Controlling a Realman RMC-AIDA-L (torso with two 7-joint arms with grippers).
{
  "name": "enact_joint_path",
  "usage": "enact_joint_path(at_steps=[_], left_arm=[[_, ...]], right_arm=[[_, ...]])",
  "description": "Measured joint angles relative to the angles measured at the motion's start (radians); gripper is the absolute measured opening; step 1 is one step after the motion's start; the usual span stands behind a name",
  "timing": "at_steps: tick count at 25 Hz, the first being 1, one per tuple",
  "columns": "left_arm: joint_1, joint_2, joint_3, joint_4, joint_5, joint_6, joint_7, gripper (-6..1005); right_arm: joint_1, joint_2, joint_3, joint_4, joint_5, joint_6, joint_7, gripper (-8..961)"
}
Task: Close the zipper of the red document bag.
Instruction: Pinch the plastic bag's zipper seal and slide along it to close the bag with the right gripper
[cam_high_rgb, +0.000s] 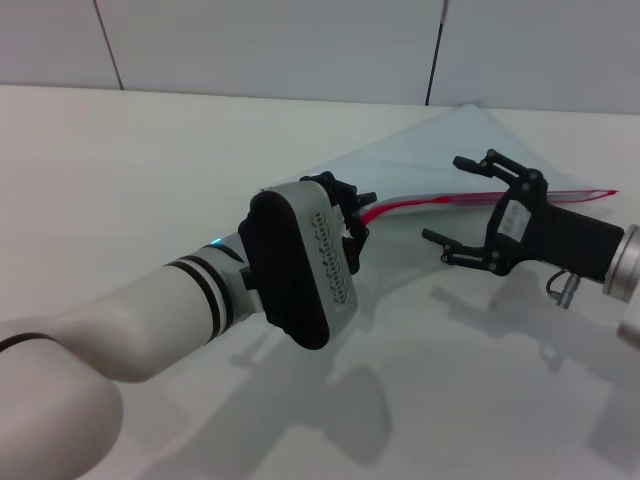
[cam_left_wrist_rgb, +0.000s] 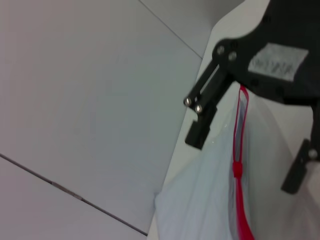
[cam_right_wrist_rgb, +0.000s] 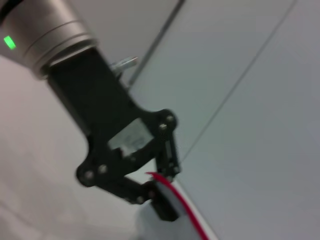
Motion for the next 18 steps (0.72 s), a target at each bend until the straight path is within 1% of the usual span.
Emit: enact_joint_path(at_steps=[3, 12, 15, 18], left_arm=[[0.004, 0.0, 0.002, 0.005, 0.0, -0.001, 0.0, 51], [0.006, 0.001, 0.013, 0.007, 0.0, -0.001, 0.0, 51], [0.006, 0.001, 0.015, 0.007, 0.0, -0.001, 0.0, 51], [0.006, 0.001, 0.015, 0.007, 0.0, -0.001, 0.0, 51]], right_arm=[[0.011, 0.001, -0.02, -0.003, -0.001, -0.022, 0.0, 885], [0.013, 0.0, -0.023, -0.007, -0.003, -0.029, -0.001, 879], [0.013, 0.001, -0.023, -0.007, -0.003, -0.029, -0.002, 701], [0.013, 0.001, -0.024, -0.007, -0.003, -0.029, -0.003, 573]])
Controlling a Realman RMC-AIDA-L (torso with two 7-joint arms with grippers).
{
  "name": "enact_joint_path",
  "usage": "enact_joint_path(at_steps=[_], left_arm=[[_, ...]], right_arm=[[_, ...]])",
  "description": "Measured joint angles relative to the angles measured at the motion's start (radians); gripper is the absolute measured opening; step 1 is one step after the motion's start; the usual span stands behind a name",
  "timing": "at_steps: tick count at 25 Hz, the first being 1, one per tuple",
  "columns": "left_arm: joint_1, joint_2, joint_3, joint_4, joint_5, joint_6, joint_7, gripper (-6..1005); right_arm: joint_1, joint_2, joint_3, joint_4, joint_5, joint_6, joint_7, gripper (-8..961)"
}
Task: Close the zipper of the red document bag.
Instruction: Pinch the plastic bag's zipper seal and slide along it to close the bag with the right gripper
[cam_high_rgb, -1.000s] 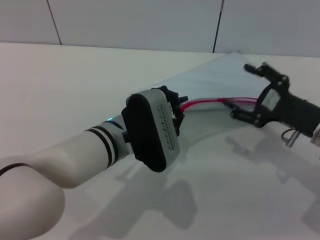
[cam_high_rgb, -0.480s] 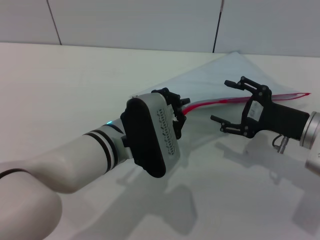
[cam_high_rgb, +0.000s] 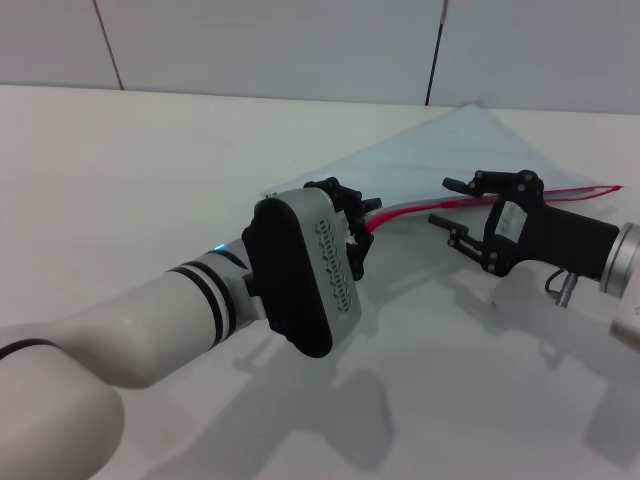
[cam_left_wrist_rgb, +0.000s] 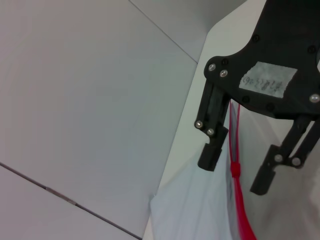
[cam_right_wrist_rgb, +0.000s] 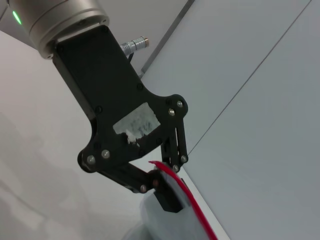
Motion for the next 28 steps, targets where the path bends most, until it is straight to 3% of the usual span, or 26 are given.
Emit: enact_joint_path(at_steps=[8, 14, 28], left_arm=[[0.0, 0.0, 0.0, -0.004, 0.0, 0.001, 0.0, 51], [-0.003, 0.0, 0.0, -0.008, 0.0, 0.006, -0.002, 51], [-0.007, -0.002, 0.0, -0.011, 0.0, 0.01, -0.002, 51]], right_arm=[[0.0, -0.001, -0.004, 0.0, 0.0, -0.011, 0.0, 266], [0.001, -0.001, -0.02, 0.0, 0.0, -0.011, 0.0, 202], [0.012, 0.002, -0.046, -0.001, 0.001, -0.01, 0.0, 156]])
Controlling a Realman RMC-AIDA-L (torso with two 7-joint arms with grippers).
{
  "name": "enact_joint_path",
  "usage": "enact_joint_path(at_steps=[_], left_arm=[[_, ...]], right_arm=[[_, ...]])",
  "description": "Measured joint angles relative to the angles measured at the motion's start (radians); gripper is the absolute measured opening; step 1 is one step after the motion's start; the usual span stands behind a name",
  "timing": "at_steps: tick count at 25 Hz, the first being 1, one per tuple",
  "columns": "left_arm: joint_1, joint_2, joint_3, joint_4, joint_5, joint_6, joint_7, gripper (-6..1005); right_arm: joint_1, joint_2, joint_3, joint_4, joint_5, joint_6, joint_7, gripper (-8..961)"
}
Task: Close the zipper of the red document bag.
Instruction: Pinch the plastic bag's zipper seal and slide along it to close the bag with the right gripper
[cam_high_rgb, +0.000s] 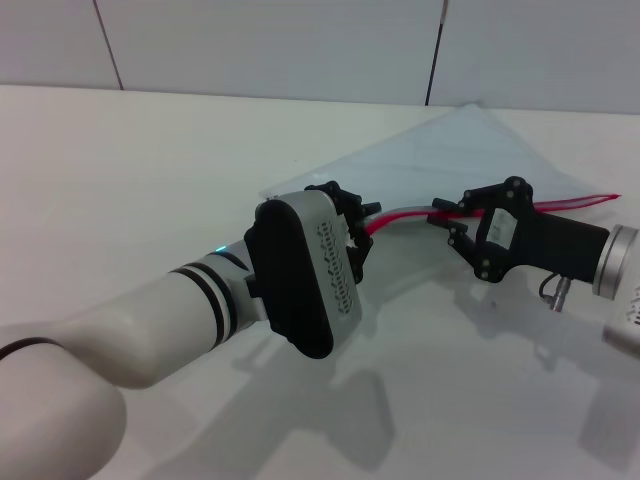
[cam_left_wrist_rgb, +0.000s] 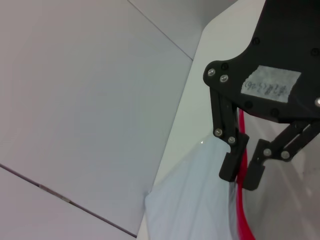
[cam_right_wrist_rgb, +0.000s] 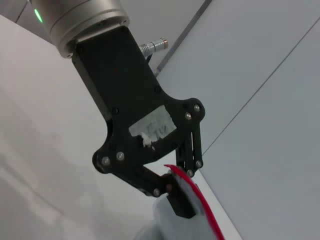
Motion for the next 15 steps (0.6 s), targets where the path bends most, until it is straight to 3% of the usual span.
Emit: enact_joint_path(at_steps=[15], left_arm=[[0.003, 0.0, 0.003, 0.001, 0.0, 0.001, 0.002, 51]], right_arm=[[0.002, 0.002, 0.0, 0.009, 0.004, -0.063, 0.0, 74]])
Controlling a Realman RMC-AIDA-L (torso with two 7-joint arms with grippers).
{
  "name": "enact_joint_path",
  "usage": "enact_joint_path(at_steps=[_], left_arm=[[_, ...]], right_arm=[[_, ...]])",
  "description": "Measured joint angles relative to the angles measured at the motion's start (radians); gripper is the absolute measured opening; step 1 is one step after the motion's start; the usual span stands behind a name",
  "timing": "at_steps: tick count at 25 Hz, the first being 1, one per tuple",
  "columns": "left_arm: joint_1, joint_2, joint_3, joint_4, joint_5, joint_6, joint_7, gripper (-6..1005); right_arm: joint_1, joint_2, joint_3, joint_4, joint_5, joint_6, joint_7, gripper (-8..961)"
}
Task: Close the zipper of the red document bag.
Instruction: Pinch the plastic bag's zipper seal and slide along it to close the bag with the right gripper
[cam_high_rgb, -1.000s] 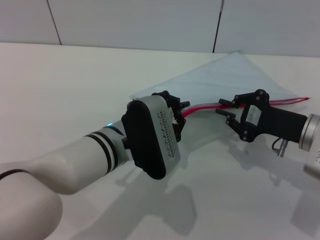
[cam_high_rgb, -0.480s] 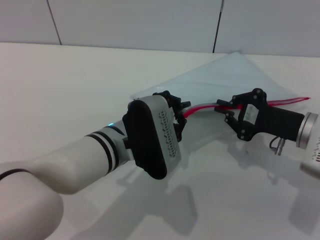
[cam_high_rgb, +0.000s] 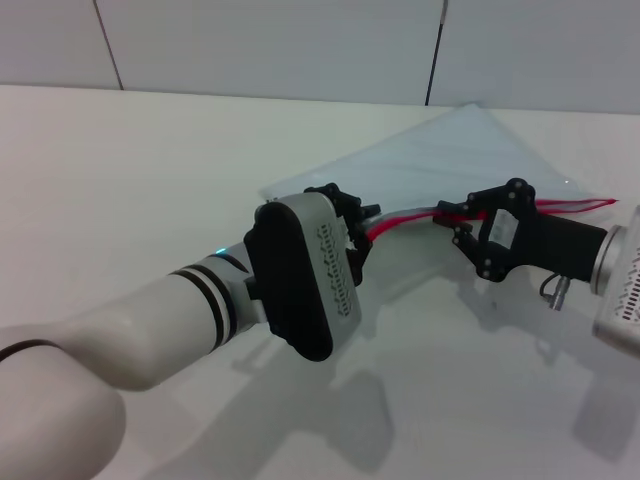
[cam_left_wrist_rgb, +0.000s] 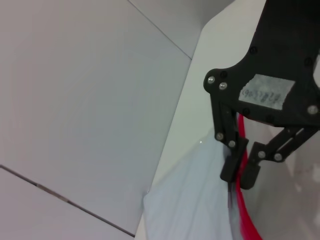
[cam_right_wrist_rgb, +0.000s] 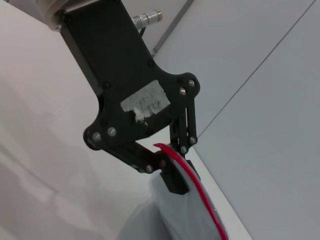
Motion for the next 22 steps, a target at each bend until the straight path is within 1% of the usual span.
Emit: enact_joint_path(at_steps=[5, 11, 17, 22], left_arm=[[0.006, 0.003, 0.013, 0.008, 0.0, -0.001, 0.0, 51], [0.029, 0.006, 0.026, 0.029, 0.0, -0.003, 0.0, 50], [0.06, 0.032, 0.052, 0.081, 0.0, -0.01, -0.001, 50], [0.077, 0.041, 0.06, 0.097, 0.0, -0.01, -0.004, 50]], right_arm=[[-0.016, -0.002, 0.011, -0.008, 0.006, -0.002, 0.0, 74], [-0.04, -0.004, 0.038, -0.042, 0.008, -0.008, 0.001, 73], [-0.065, -0.005, 0.094, -0.077, 0.008, -0.069, 0.001, 92], [-0.083, -0.006, 0.155, -0.115, 0.008, -0.123, 0.001, 108]])
